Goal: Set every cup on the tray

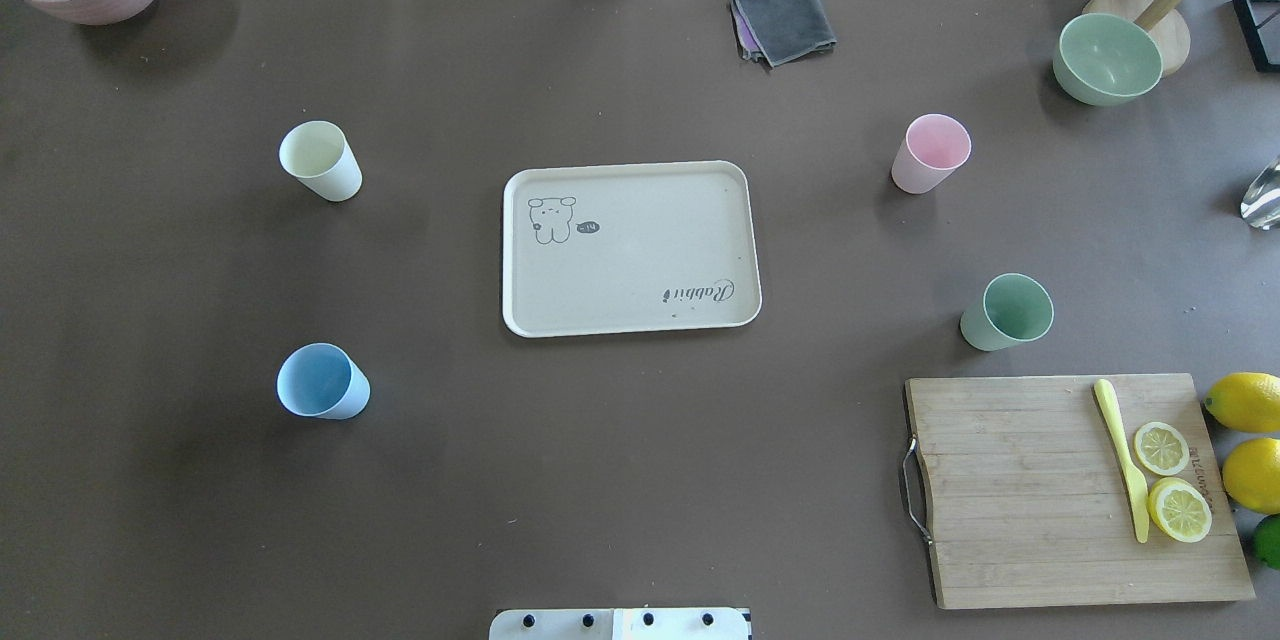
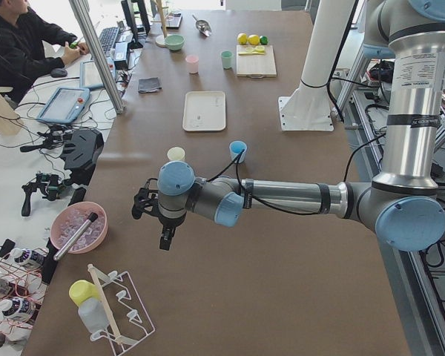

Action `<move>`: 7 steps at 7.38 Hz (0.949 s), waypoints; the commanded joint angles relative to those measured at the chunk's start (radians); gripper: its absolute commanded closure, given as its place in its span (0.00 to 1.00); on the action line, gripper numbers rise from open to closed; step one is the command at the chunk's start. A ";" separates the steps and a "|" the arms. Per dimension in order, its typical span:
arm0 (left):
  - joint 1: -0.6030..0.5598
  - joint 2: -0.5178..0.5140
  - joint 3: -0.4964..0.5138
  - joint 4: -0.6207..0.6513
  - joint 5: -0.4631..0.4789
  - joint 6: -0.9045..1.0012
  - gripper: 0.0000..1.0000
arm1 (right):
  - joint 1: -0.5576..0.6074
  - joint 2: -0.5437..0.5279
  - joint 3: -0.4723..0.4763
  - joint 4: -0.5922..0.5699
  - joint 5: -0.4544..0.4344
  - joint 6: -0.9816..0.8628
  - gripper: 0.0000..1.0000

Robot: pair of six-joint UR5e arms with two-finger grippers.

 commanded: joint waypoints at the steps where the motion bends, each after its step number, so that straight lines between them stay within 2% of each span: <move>1: 0.000 0.000 0.000 -0.001 0.000 -0.004 0.03 | 0.000 -0.002 -0.001 -0.001 -0.002 0.000 0.00; 5: 0.011 -0.001 -0.042 0.011 -0.005 -0.007 0.02 | 0.000 0.007 0.003 0.000 0.003 0.003 0.00; 6: 0.061 -0.003 -0.044 0.003 -0.003 -0.007 0.02 | 0.000 0.014 0.003 0.000 0.001 0.003 0.00; 7: 0.083 0.000 -0.081 -0.004 -0.041 -0.058 0.02 | 0.000 0.015 0.003 0.000 0.001 0.002 0.00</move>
